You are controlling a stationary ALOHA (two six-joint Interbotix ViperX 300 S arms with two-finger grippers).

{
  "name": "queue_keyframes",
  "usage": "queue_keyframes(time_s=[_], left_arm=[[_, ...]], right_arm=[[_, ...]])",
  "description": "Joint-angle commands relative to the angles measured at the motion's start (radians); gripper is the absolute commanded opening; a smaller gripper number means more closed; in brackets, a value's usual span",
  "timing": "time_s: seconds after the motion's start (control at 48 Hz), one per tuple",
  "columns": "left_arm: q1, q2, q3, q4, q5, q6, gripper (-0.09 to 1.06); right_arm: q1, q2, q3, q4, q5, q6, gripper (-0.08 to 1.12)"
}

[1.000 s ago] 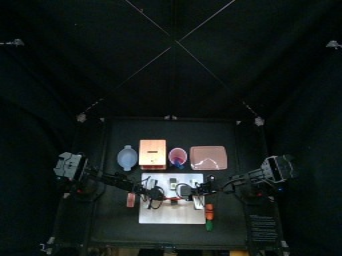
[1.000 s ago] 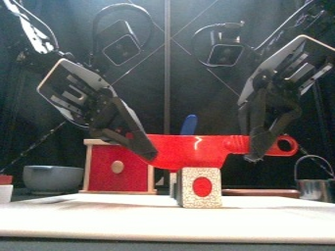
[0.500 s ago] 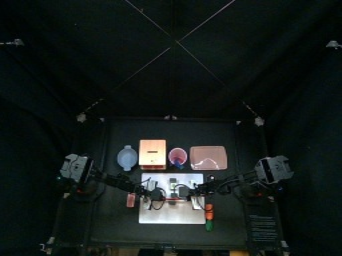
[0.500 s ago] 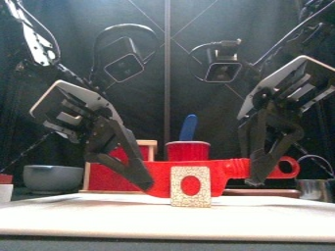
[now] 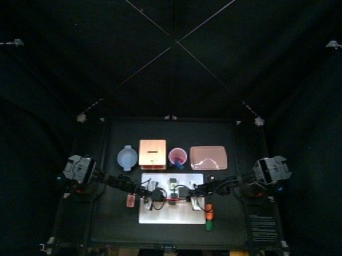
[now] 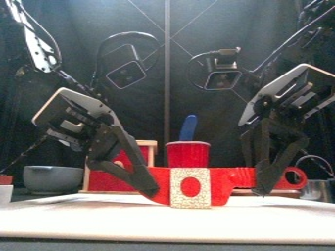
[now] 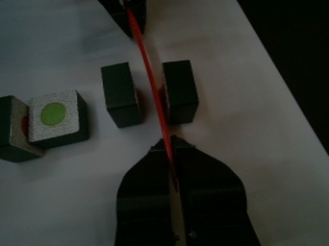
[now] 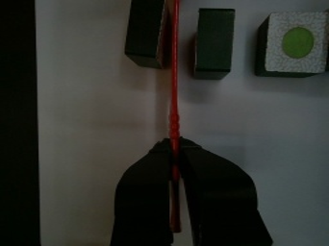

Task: Cut the sushi into 4 pieces with the knife
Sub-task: Cut the sushi into 4 pieces

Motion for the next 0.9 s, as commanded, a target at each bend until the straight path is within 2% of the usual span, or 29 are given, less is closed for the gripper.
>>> queue_keyframes(time_s=[0.021, 0.146, 0.354, 0.604, 0.729, 0.896], left_arm=[[0.026, 0.018, -0.015, 0.003, 0.008, 0.011, 0.26], [0.069, 0.014, -0.020, 0.018, 0.008, 0.012, 0.26], [0.106, -0.006, -0.021, 0.048, 0.006, 0.011, 0.26], [0.100, -0.034, -0.018, 0.049, 0.012, 0.009, 0.28], [0.080, -0.061, -0.023, 0.044, 0.057, 0.006, 0.34], [0.052, -0.129, -0.026, 0.041, 0.126, 0.006, 0.52]], right_arm=[[-0.020, 0.015, -0.023, -0.009, -0.015, -0.005, 0.05], [-0.048, 0.012, -0.026, -0.023, -0.015, -0.005, 0.05], [-0.064, 0.000, -0.031, -0.040, -0.015, -0.005, 0.05], [-0.055, -0.011, -0.044, -0.038, 0.002, -0.005, 0.05], [-0.038, -0.023, -0.051, -0.037, 0.020, -0.005, 0.05], [-0.017, -0.064, -0.051, -0.034, 0.048, -0.005, 0.05]])
